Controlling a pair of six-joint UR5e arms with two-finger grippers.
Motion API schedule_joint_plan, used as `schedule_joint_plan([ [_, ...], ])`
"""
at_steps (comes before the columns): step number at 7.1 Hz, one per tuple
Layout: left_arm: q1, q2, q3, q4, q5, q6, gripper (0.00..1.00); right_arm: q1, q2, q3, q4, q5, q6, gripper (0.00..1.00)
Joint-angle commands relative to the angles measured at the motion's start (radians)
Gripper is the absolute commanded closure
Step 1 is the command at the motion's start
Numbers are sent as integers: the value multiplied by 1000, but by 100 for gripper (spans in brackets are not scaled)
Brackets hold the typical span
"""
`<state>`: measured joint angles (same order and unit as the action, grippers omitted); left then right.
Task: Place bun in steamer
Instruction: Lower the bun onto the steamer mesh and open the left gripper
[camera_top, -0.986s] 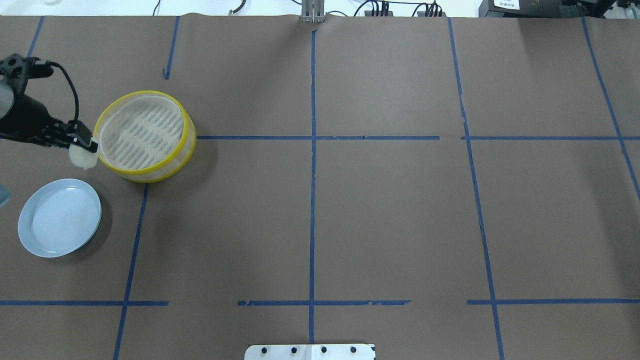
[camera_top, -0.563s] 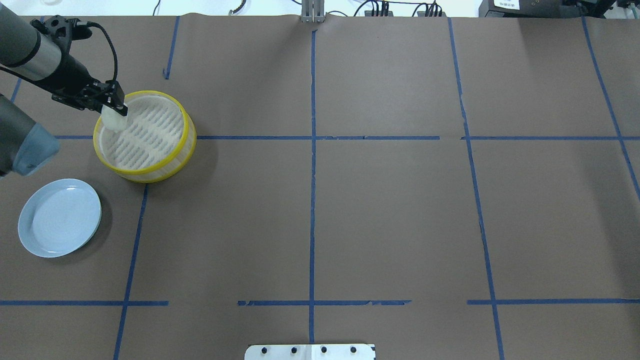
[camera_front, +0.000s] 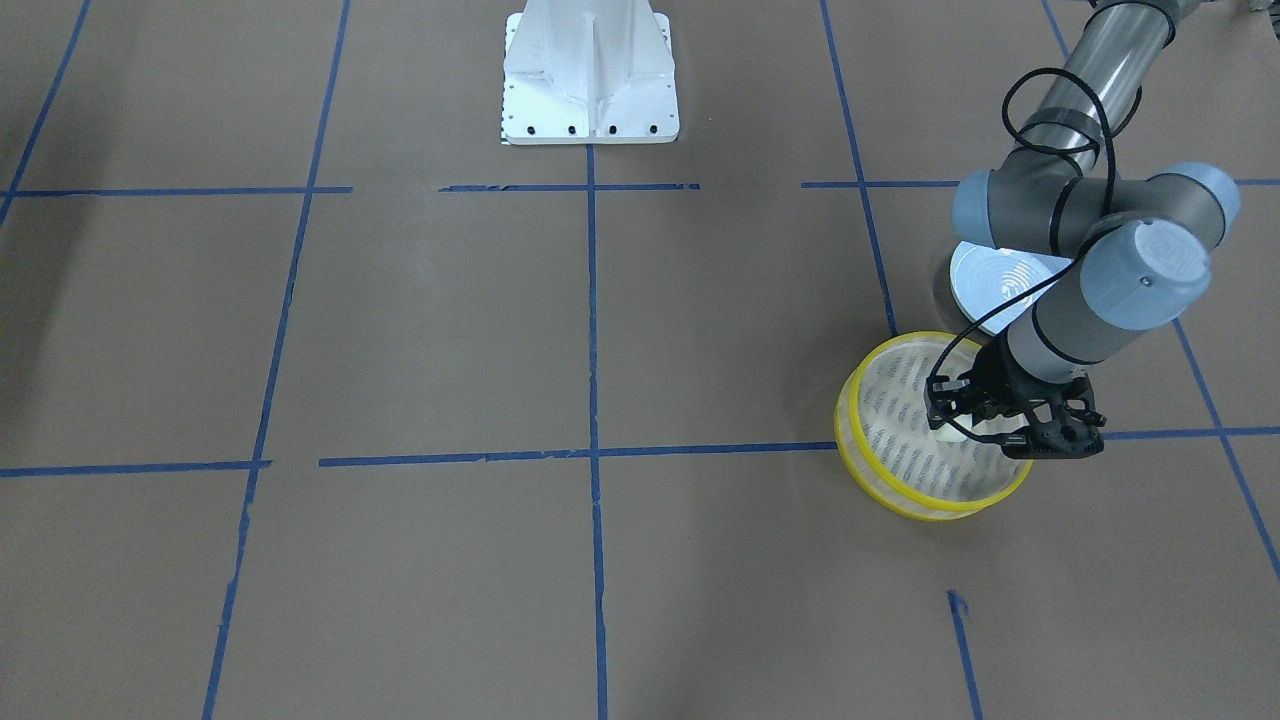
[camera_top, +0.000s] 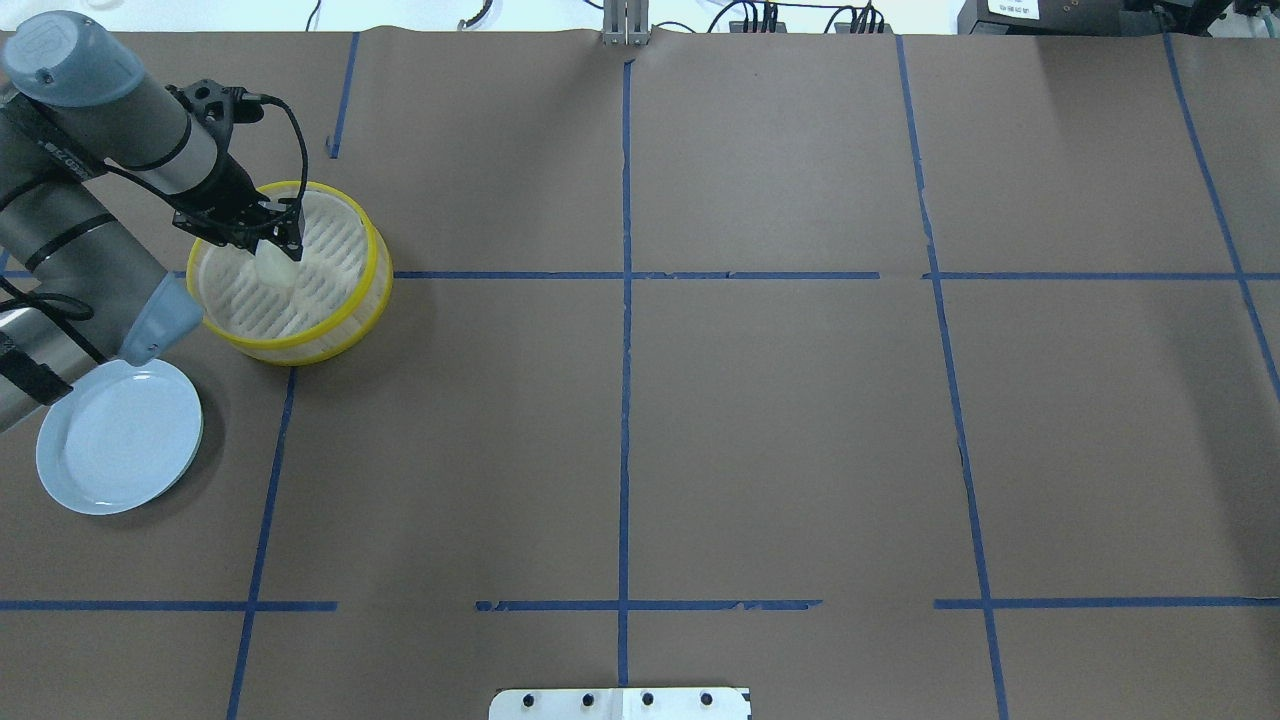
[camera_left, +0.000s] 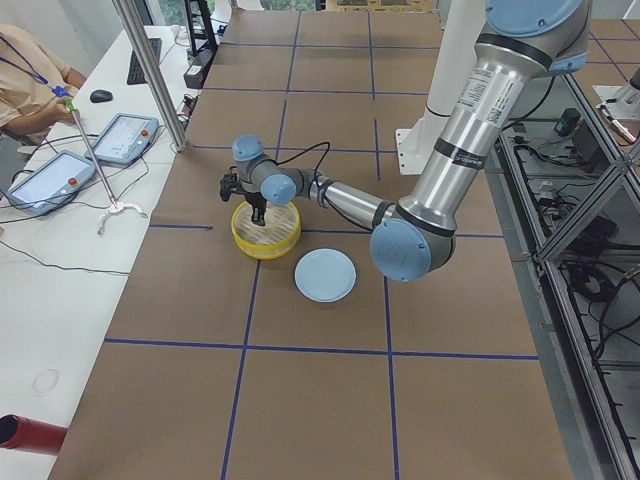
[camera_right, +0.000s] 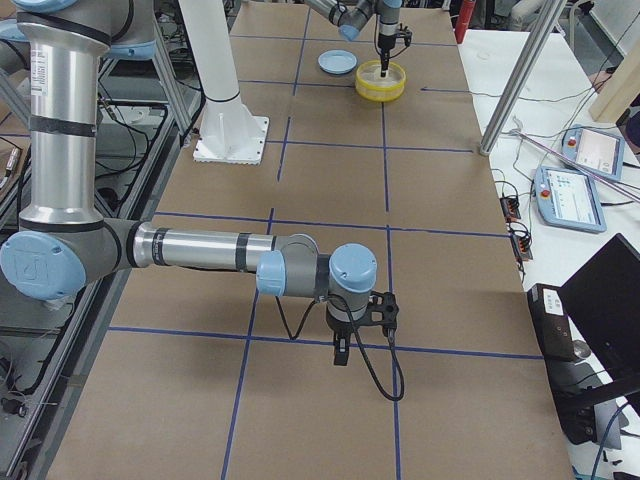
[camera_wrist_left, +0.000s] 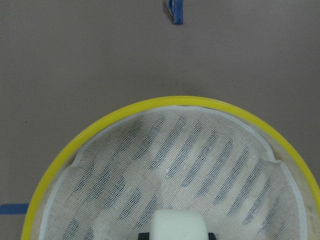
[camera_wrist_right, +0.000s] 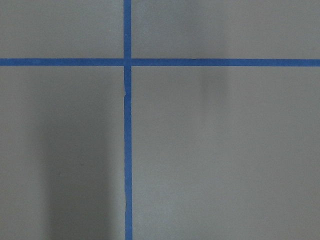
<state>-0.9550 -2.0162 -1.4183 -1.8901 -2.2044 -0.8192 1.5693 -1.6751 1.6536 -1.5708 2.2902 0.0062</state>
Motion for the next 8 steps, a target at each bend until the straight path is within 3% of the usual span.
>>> schedule_joint_plan([
  [1,19,-9,22,-3,3,0,53,0,0,0,0,0,0,0],
  [3,22,-7,29,-3,5,3,38,0,0,0,0,0,0,0],
  [4,22,-9,29,-3,5,5,21,0,0,0,0,0,0,0],
  [6,-29,-9,-35,5,6,-3,1,0,0,0,0,0,0,0],
  [8,-152,29,-134,32,3,30,1,0,0,0,0,0,0,0],
])
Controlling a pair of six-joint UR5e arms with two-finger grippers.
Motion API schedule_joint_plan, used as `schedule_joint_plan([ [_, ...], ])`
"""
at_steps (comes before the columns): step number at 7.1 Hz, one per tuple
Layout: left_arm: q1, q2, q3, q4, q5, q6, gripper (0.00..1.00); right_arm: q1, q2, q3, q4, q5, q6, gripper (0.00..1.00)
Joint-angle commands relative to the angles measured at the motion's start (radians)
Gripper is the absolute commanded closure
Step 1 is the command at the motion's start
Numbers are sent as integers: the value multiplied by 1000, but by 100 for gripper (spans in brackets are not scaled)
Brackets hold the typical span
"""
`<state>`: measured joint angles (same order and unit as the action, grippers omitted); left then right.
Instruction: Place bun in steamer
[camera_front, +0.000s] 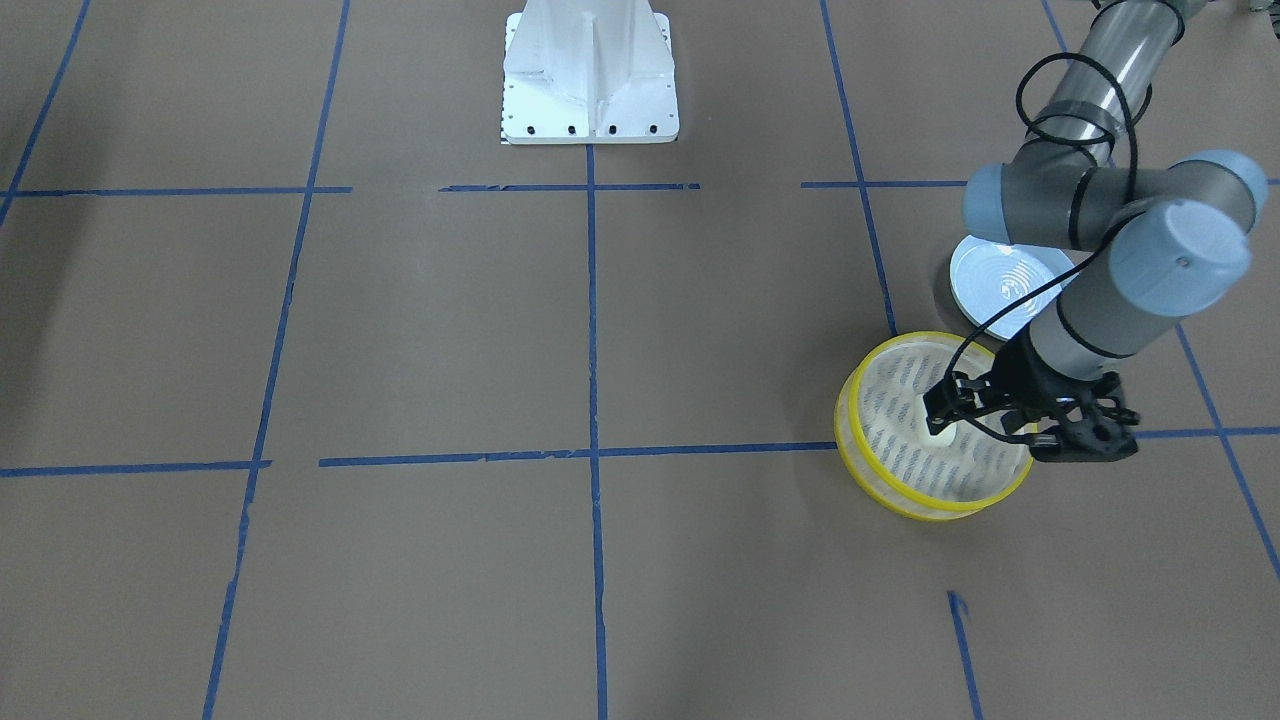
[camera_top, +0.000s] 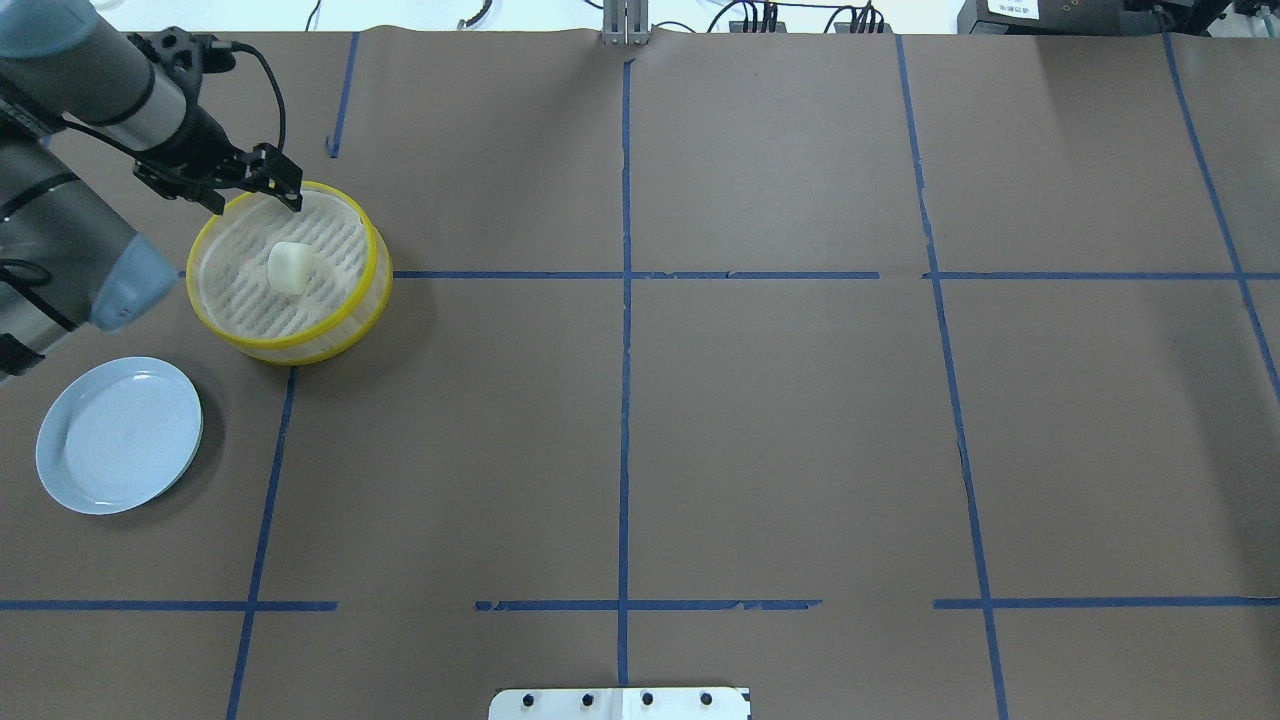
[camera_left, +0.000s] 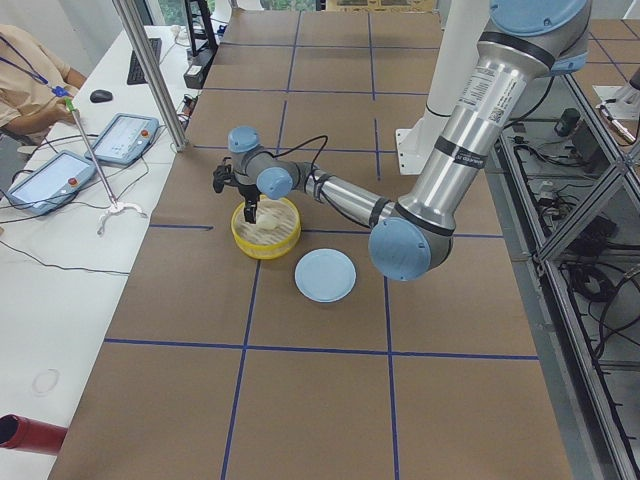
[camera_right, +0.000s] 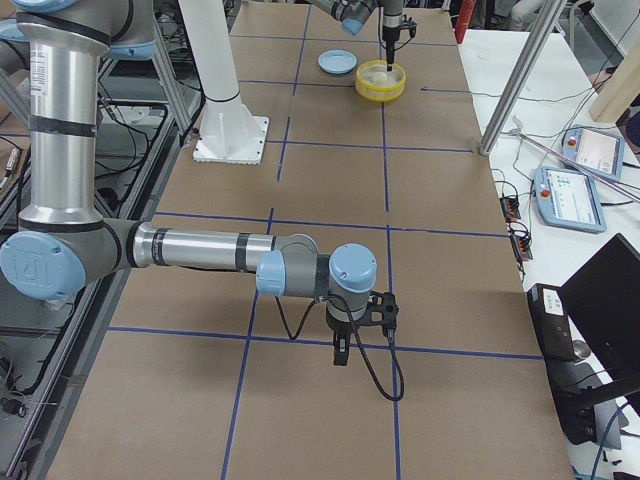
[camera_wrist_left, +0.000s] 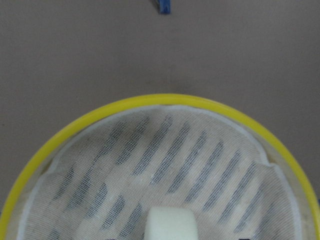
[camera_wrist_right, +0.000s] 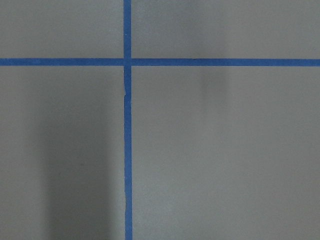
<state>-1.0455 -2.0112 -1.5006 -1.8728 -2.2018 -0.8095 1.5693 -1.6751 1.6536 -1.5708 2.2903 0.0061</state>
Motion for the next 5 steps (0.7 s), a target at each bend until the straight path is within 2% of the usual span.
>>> schedule_joint_plan([
  [1,-91,90,-88,17,-4,165,1,0,0,0,0,0,0,0],
  [3,-235,259,-121,11,-28,480,0,0,0,0,0,0,0,0],
  [4,-320,352,-121,6,-97,650,0,0,0,0,0,0,0,0],
  [5,-429,432,-119,15,-127,800,0,0,0,0,0,0,0,0],
])
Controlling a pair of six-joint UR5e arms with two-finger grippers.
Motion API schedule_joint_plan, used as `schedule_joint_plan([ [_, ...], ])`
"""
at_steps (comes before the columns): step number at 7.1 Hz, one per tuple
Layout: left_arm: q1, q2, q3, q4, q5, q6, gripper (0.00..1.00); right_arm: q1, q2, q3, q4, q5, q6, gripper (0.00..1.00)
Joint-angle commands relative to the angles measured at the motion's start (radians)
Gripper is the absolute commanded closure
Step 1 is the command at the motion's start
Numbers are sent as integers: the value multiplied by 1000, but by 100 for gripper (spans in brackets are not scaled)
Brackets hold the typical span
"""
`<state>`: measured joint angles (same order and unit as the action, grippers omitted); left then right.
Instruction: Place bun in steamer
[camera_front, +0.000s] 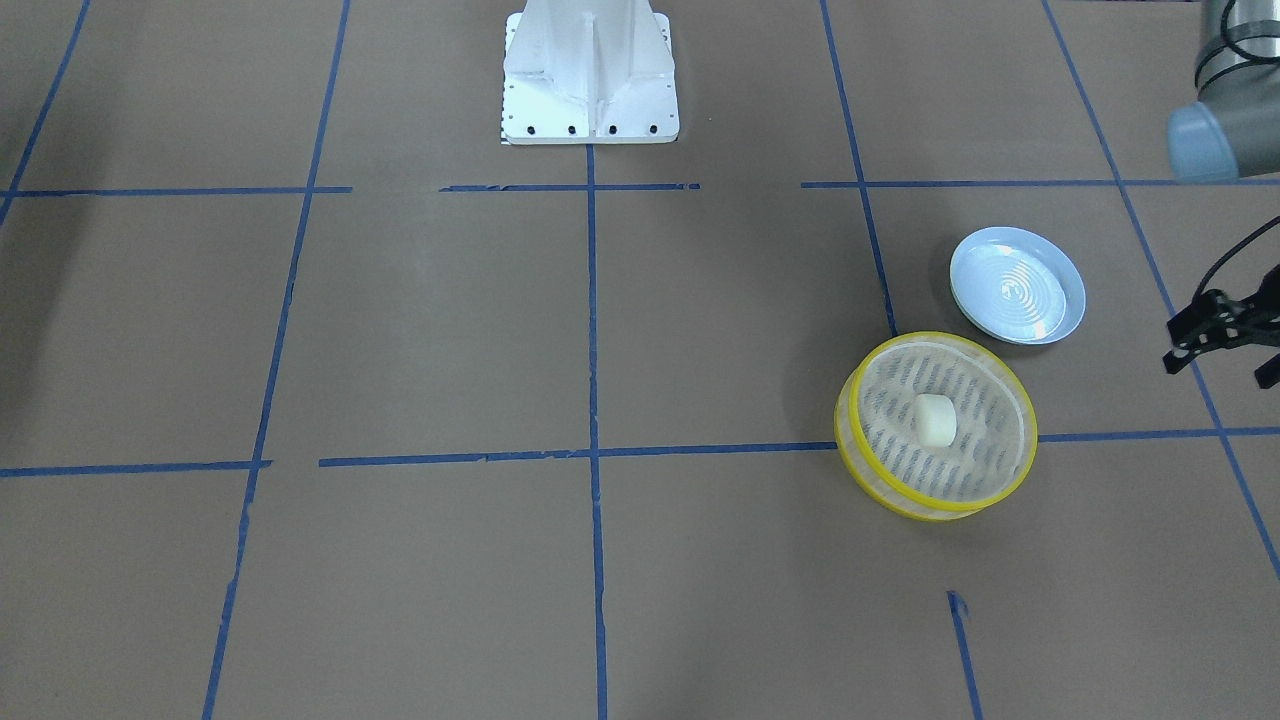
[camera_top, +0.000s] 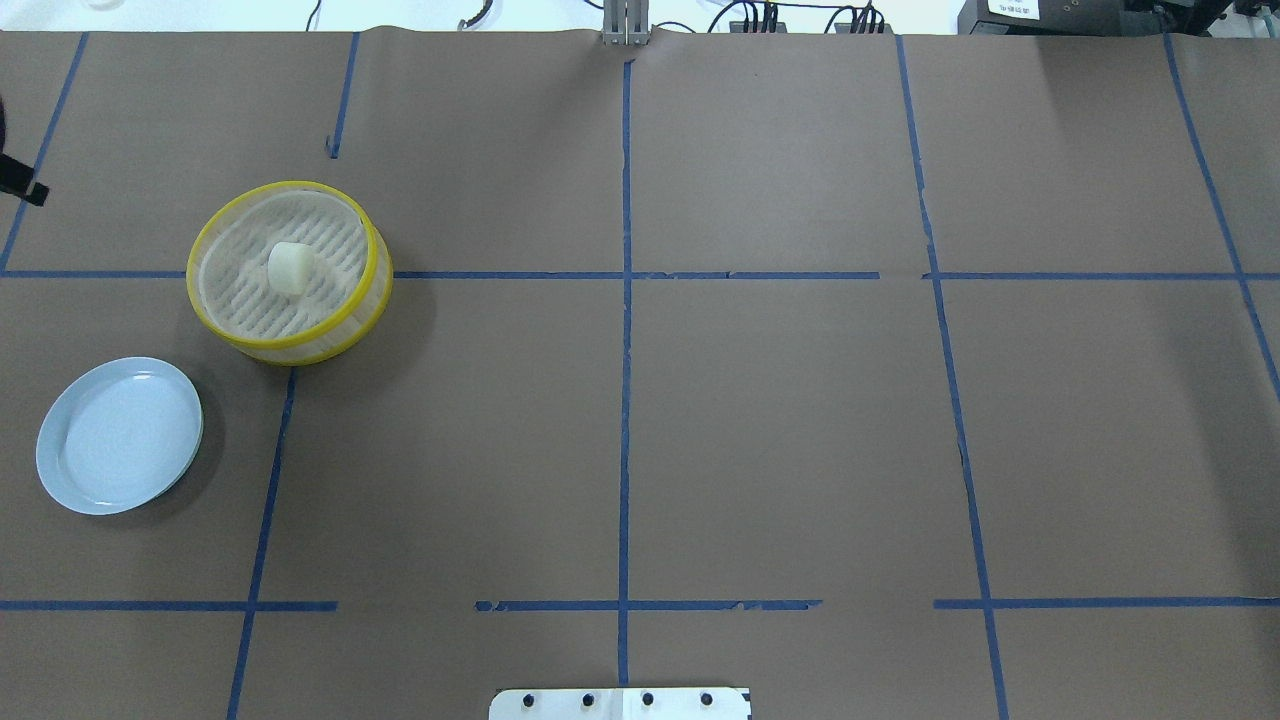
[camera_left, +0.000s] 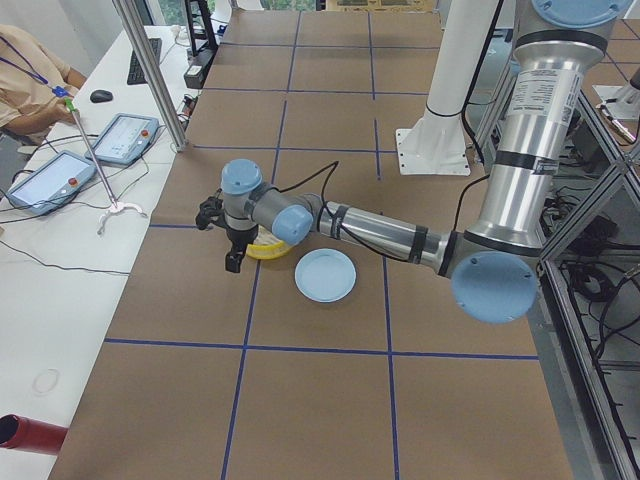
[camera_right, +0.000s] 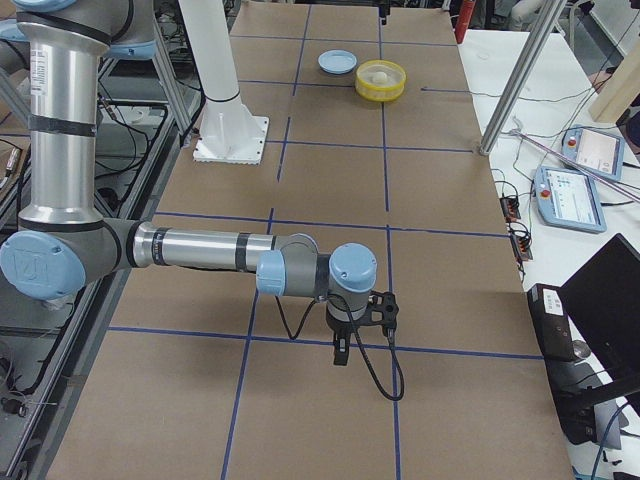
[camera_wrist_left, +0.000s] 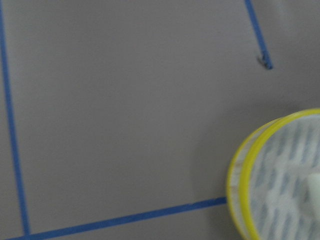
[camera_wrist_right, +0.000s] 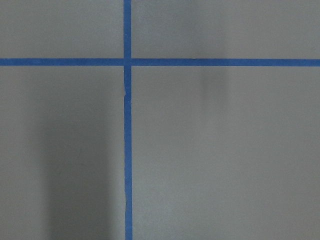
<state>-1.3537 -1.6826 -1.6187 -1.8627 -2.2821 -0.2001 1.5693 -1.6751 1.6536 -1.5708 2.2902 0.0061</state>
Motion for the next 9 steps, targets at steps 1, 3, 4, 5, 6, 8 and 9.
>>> schedule_joint_plan([
  [1,-198,171,0,7,-46,314,0,0,0,0,0,0,0,0],
  [3,-231,227,-19,35,-46,334,0,0,0,0,0,0,0,0],
  [4,-228,177,-30,192,-45,334,0,0,0,0,0,0,0,0],
  [5,-231,112,-38,324,-42,337,0,0,0,0,0,0,0,0],
  [6,-231,133,-41,323,-46,335,0,0,0,0,0,0,0,0],
  [8,-229,141,-21,320,-50,343,0,0,0,0,0,0,0,0],
  [9,-229,144,-36,318,-50,343,0,0,0,0,0,0,0,0],
])
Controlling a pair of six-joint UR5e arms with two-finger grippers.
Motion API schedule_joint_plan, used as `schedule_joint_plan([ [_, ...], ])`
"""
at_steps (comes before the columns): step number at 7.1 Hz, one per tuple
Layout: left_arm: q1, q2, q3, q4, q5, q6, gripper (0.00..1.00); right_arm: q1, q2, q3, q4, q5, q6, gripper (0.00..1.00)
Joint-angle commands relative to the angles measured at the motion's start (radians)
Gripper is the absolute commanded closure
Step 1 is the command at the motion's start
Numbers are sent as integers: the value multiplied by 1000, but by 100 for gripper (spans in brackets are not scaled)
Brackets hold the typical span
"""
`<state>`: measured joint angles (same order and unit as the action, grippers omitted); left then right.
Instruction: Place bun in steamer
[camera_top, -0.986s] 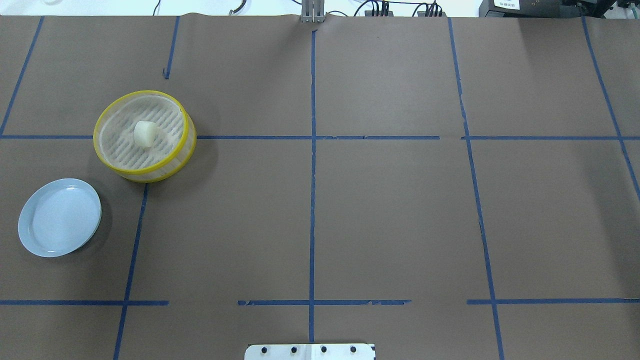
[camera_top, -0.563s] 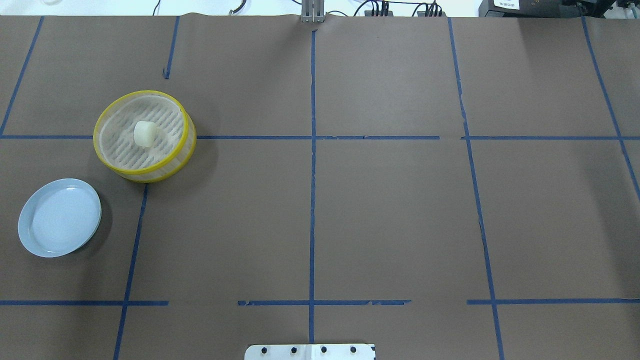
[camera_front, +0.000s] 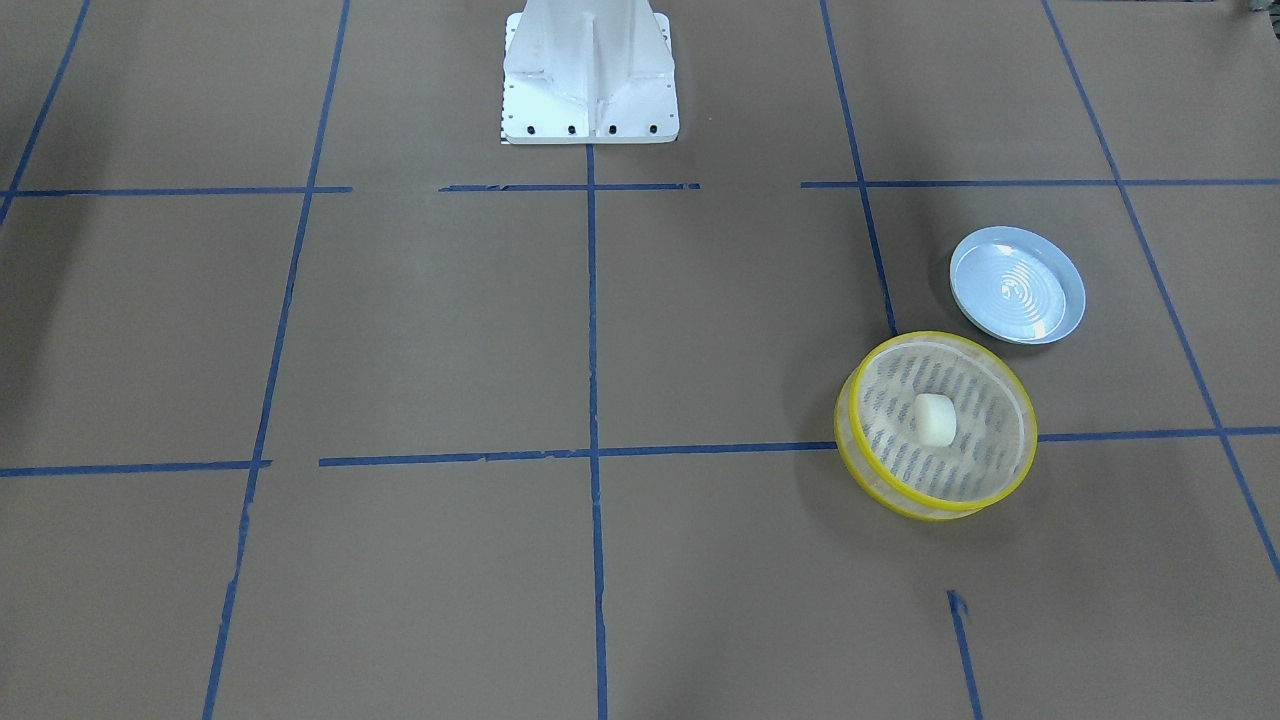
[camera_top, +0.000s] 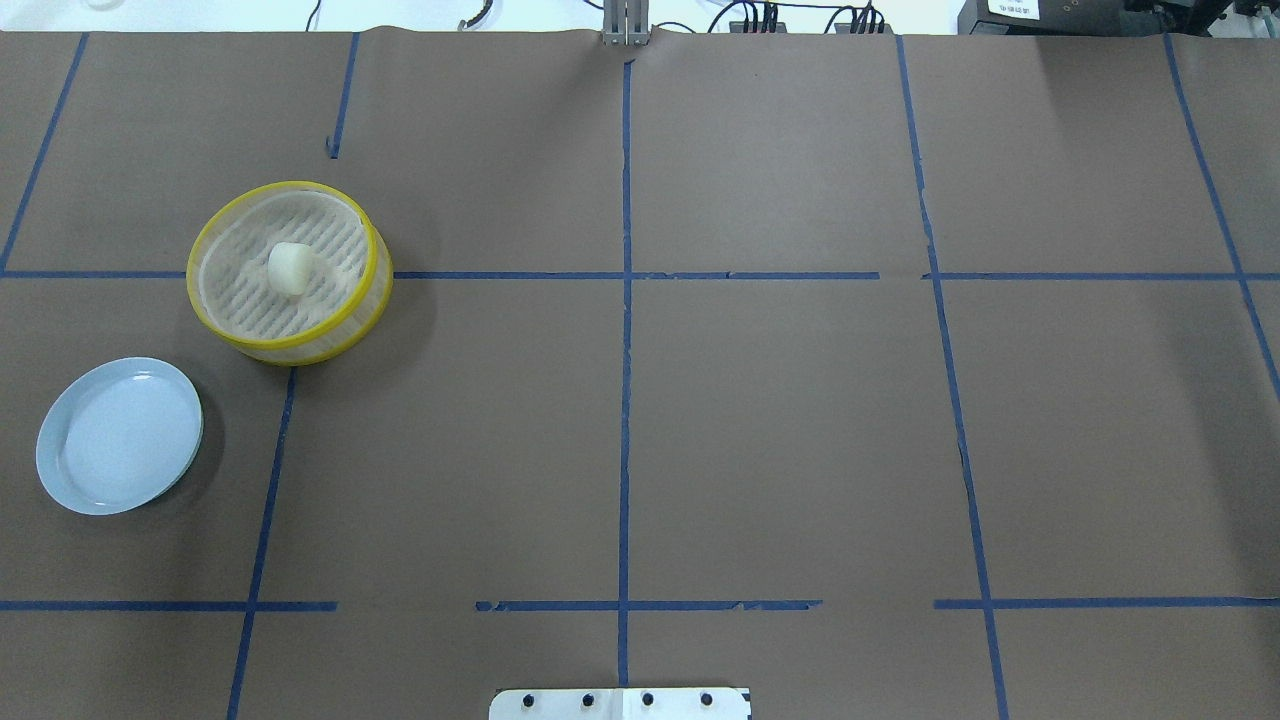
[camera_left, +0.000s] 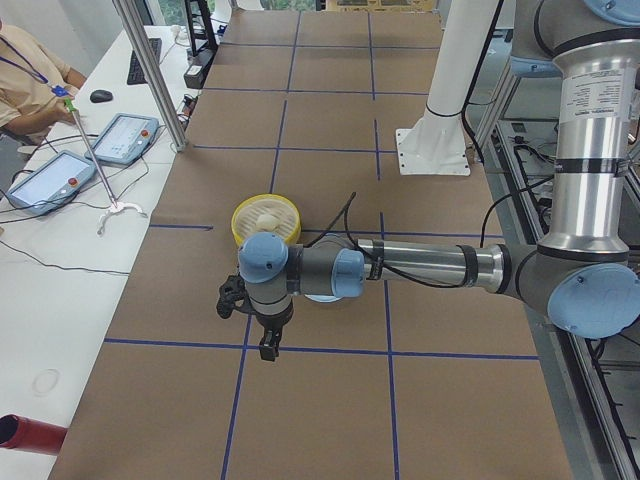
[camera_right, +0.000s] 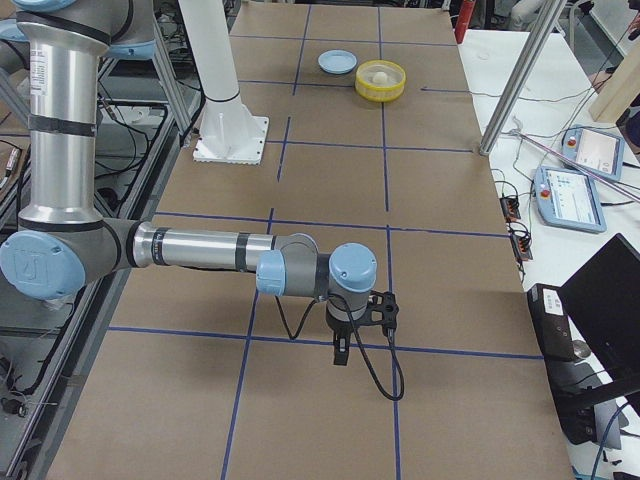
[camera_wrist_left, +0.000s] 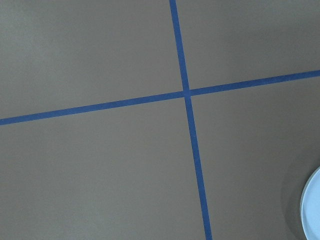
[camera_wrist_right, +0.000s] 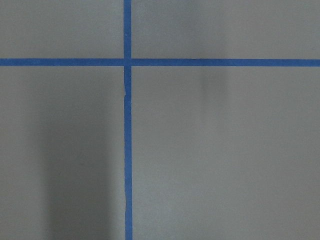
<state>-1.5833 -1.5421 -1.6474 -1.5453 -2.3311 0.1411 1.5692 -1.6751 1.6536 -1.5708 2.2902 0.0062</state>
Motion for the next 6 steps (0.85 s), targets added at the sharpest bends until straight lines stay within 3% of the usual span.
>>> schedule_joint_plan([
  [1,-3,5,-17,1,-5,0,0,0,0,0,0,0,0,0],
  [6,-1,-7,-49,17,-27,-2,0,0,0,0,0,0,0,0],
])
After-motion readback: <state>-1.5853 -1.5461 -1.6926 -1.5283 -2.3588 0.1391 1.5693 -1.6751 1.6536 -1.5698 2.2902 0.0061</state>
